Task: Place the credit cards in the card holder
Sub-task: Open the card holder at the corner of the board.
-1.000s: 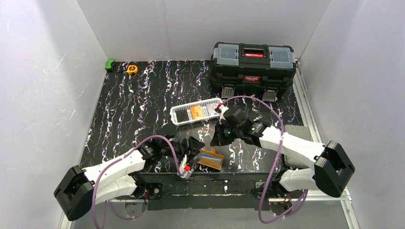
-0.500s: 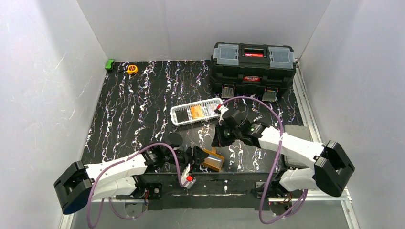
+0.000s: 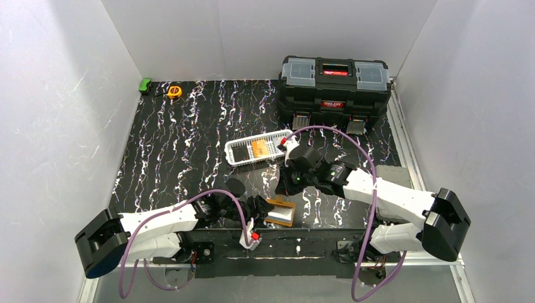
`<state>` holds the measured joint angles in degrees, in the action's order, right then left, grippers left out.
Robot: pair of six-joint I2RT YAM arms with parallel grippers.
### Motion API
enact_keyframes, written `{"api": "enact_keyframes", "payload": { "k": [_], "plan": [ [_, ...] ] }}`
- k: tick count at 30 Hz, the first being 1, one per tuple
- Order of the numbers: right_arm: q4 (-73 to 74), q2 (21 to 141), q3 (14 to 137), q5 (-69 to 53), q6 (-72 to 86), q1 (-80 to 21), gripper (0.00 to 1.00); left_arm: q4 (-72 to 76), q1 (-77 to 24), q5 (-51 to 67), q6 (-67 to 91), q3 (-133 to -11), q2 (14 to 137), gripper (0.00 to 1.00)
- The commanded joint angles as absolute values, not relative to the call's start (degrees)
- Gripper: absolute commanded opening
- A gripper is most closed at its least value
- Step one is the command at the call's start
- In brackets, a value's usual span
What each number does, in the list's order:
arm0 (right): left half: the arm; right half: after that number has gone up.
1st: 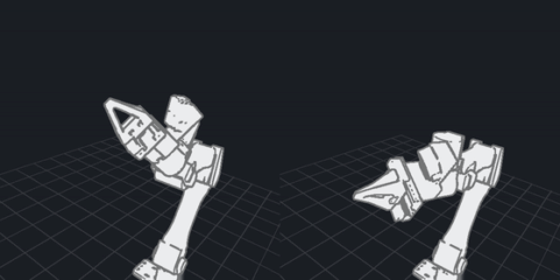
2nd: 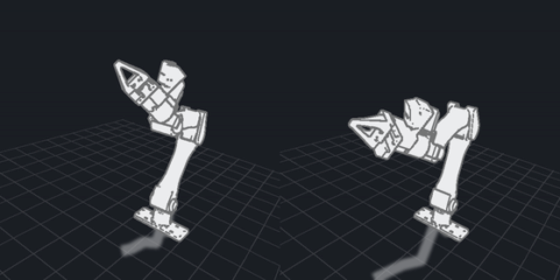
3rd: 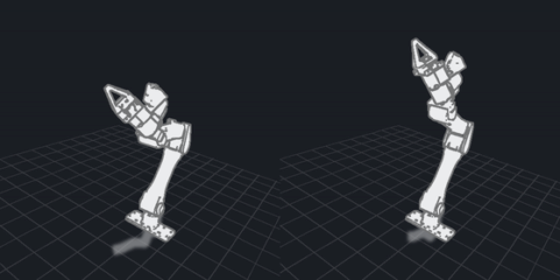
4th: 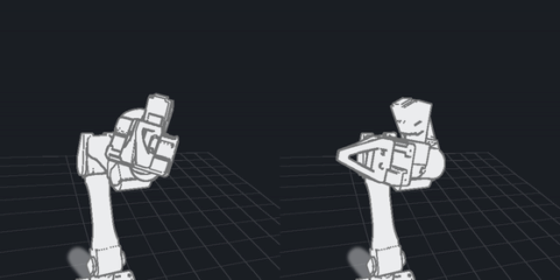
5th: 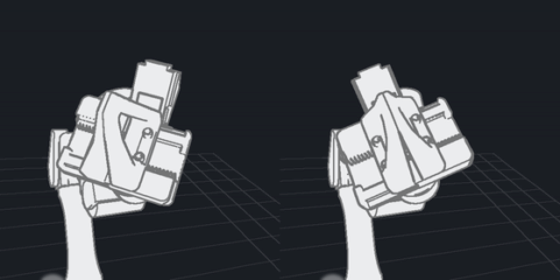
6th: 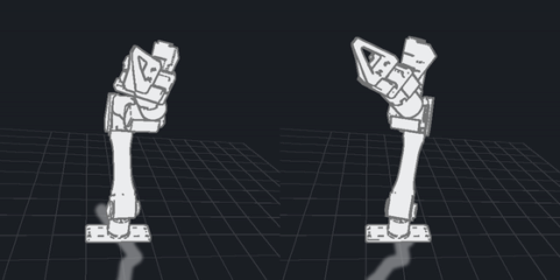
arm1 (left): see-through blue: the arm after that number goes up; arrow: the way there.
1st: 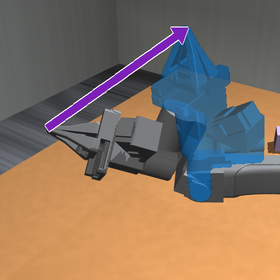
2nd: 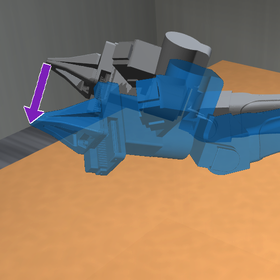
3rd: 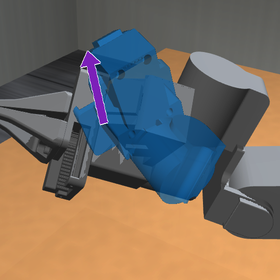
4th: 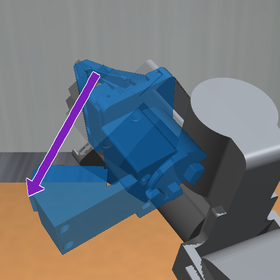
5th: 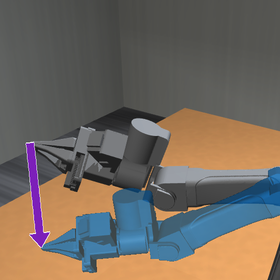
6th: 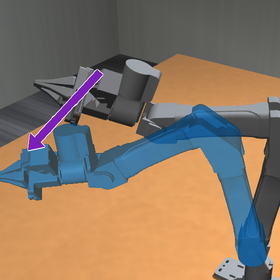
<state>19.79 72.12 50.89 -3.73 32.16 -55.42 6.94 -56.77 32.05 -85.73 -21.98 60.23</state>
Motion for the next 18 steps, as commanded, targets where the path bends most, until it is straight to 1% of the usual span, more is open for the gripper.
{"api": "enact_keyframes", "payload": {
  "k": [1,5,10,15,18],
  "plan": [
    [19.62,73.23,52.99,-2.63,31.23,-55.55,0.01,4.95,-57.99,32.37,-84.47,-20.84,59.35,0.37],
    [19.34,74.79,53.07,-2.89,31.07,-55.55,0.01,6.83,-58.62,31.65,-82.95,-21.27,61.22,0.37],
    [19.3,76.2,52.94,-2.38,30.5,-55.2,0.01,3.08,-58.8,31.11,-81.7,-23.39,62.76,0.41],
    [18.19,76.96,52.24,-4.14,29.69,-52.84,0.01,2.65,-58.8,29.89,-81.04,-23.14,61.87,0.43],
    [17.19,76.84,51.5,-6.3,29.62,-50.3,0.01,6.11,-58.73,29.84,-80.44,-21.84,60.72,0.42]
  ]
}}
